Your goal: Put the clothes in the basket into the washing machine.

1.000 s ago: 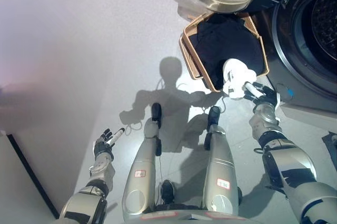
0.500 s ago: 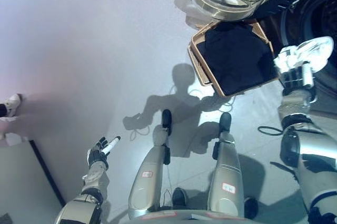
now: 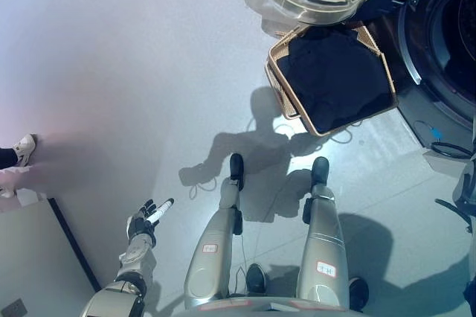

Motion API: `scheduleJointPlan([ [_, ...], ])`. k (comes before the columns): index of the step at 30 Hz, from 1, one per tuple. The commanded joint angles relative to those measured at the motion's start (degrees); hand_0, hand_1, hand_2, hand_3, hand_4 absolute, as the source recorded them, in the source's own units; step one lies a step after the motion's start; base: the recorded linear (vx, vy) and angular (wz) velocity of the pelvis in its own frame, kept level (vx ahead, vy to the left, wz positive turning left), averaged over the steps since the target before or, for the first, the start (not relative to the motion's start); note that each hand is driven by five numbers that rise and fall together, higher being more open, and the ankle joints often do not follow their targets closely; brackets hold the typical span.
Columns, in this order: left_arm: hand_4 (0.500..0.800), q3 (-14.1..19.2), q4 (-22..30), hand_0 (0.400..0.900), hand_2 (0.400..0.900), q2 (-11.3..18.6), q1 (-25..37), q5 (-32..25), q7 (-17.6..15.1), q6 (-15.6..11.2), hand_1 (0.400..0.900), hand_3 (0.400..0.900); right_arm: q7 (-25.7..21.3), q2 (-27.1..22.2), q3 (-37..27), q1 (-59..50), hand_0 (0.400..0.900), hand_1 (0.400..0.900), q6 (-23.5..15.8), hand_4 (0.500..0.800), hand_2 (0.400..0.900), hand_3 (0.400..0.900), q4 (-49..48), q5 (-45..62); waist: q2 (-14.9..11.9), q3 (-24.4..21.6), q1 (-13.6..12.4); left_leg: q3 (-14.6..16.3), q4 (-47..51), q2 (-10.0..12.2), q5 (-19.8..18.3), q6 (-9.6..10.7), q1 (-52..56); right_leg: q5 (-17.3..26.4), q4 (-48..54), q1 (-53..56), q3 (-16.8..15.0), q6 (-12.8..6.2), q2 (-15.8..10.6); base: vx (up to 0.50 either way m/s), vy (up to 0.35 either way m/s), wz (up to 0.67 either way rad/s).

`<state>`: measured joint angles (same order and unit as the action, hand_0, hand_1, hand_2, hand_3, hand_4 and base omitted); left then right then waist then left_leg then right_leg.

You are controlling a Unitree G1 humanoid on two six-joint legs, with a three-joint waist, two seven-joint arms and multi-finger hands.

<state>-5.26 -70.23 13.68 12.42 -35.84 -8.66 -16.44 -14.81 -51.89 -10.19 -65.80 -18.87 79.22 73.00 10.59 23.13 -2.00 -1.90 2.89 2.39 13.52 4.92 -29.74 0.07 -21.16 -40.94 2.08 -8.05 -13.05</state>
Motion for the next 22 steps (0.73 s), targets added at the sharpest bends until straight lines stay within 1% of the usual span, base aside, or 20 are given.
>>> scheduleJointPlan([
  [1, 0.8, 0.1, -5.1, 0.9, 0.9, 3.6, -2.2, 0.9, -2.4, -1.6, 0.9, 0.9, 0.1, -1.1, 5.5, -0.9, 0.9, 0.9, -3.2, 0.8, 0.9, 0.9, 0.5, -2.9, -3.4, -2.7, 0.7, -2.8, 0.8, 5.7, -3.6, 7.3, 5.2, 7.3, 6.5, 2.1, -2.8, -3.93, -1.2, 0.0, 0.0, 0.0],
  [5, 0.8, 0.5, -5.0, 0.9, 0.9, 4.5, -1.7, 1.2, -2.7, -1.7, 0.9, 0.9, 0.1, -0.6, 5.4, -0.5, 0.9, 0.9, -2.8, 0.8, 0.9, 0.9, 1.1, -3.7, -3.3, -2.6, 0.8, -2.5, 0.5, 5.2, -3.9, 7.1, 5.2, 7.6, 6.8, 2.4, -3.0, -4.07, -1.6, 0.0, 0.008, 0.0],
  [12, 0.8, 1.0, -4.5, 0.9, 0.9, 5.5, -1.4, 1.2, -3.0, -2.2, 0.9, 0.9, -0.3, -1.0, 4.8, -0.4, 0.9, 0.9, -3.2, 0.8, 0.9, 0.9, 0.6, -3.4, -3.3, -2.3, 0.8, -2.5, 0.7, 4.4, -3.8, 6.9, 5.1, 8.0, 7.9, 3.2, -3.0, -4.15, -2.3, -0.01, 0.026, 0.04],
  [16, 0.8, 1.1, -4.9, 0.9, 0.9, 5.7, -1.0, 1.2, -3.1, -2.4, 0.9, 0.9, 0.0, -0.4, 4.4, 0.4, 0.9, 0.9, -3.5, 0.8, 0.9, 0.9, 0.1, -3.0, -3.7, -2.0, 0.8, -2.8, 0.8, 4.2, -3.6, 6.9, 5.1, 8.2, 8.2, 3.6, -2.9, -4.08, -2.4, 0.0, 0.0, 0.0],
  [22, 0.8, 1.1, -4.6, 0.9, 0.9, 5.5, -0.9, 0.9, -2.9, -2.7, 0.9, 0.9, 0.0, 0.6, 4.1, 3.4, 0.9, 0.9, -2.8, 0.8, 0.9, 0.9, 0.0, -5.6, -4.1, -1.9, 0.9, -3.2, 0.7, 4.3, -3.6, 6.8, 5.4, 8.1, 8.5, 4.7, -2.5, -3.92, -2.4, 0.0, 0.0, 0.01],
])
